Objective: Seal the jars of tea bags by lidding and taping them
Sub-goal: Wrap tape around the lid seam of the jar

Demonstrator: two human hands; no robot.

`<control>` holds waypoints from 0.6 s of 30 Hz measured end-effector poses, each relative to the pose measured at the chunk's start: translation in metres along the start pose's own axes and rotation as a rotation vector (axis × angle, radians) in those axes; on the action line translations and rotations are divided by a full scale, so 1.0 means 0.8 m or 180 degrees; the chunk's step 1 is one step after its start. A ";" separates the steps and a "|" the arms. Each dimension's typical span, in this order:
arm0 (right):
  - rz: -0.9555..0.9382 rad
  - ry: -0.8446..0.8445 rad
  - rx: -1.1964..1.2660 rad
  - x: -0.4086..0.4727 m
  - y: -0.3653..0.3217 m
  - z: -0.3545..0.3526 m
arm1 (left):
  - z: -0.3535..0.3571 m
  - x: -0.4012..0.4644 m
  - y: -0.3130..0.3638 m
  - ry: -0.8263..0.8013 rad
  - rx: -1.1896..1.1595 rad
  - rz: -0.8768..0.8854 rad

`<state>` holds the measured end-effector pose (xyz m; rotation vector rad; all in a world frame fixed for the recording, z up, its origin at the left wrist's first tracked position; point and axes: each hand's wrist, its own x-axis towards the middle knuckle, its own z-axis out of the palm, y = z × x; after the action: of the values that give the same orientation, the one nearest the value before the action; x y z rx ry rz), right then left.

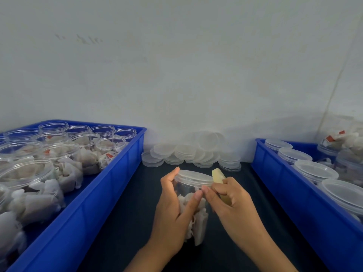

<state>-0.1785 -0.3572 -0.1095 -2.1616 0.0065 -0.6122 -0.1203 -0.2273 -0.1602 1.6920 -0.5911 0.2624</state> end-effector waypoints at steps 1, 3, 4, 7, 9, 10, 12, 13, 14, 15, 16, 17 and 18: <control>0.0021 -0.0018 0.0020 0.000 0.000 0.000 | 0.001 0.000 0.000 0.0042 0.0010 0.0001; 0.0052 -0.0064 0.0046 -0.001 -0.001 -0.001 | 0.002 -0.001 0.002 0.0094 -0.0001 -0.0007; 0.0055 -0.0075 0.0045 0.000 -0.001 -0.001 | 0.002 -0.001 0.002 0.0106 -0.0020 -0.0007; 0.0054 -0.0082 -0.0011 0.001 -0.003 -0.002 | 0.002 -0.002 0.004 0.0140 -0.0064 0.0032; 0.0046 -0.0115 -0.0032 0.001 -0.003 -0.003 | 0.002 -0.002 0.005 0.0141 -0.0070 0.0053; 0.0036 -0.0134 -0.0045 0.001 -0.003 -0.004 | 0.002 -0.003 0.005 0.0138 -0.0062 0.0073; 0.0017 -0.0154 -0.0066 0.000 -0.003 -0.005 | 0.002 -0.003 0.005 0.0171 -0.0069 0.0085; 0.0016 -0.0160 -0.0079 0.000 -0.003 -0.006 | 0.002 -0.003 0.005 0.0183 -0.0088 0.0092; 0.0019 -0.0170 -0.0099 0.000 -0.003 -0.006 | 0.002 -0.003 0.005 0.0179 -0.0111 0.0108; 0.0026 -0.0182 -0.0117 0.000 -0.003 -0.006 | 0.002 -0.003 0.005 0.0169 -0.0129 0.0124; 0.0037 -0.0191 -0.0125 0.000 -0.003 -0.007 | 0.002 -0.003 0.005 0.0157 -0.0134 0.0141; 0.0049 -0.0197 -0.0126 0.000 -0.003 -0.007 | 0.002 -0.003 0.006 0.0148 -0.0130 0.0158; 0.0055 -0.0202 -0.0128 0.000 -0.003 -0.007 | 0.002 -0.004 0.006 0.0148 -0.0132 0.0168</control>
<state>-0.1810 -0.3600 -0.1048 -2.2168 0.0035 -0.5376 -0.1254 -0.2287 -0.1579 1.6279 -0.6035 0.3243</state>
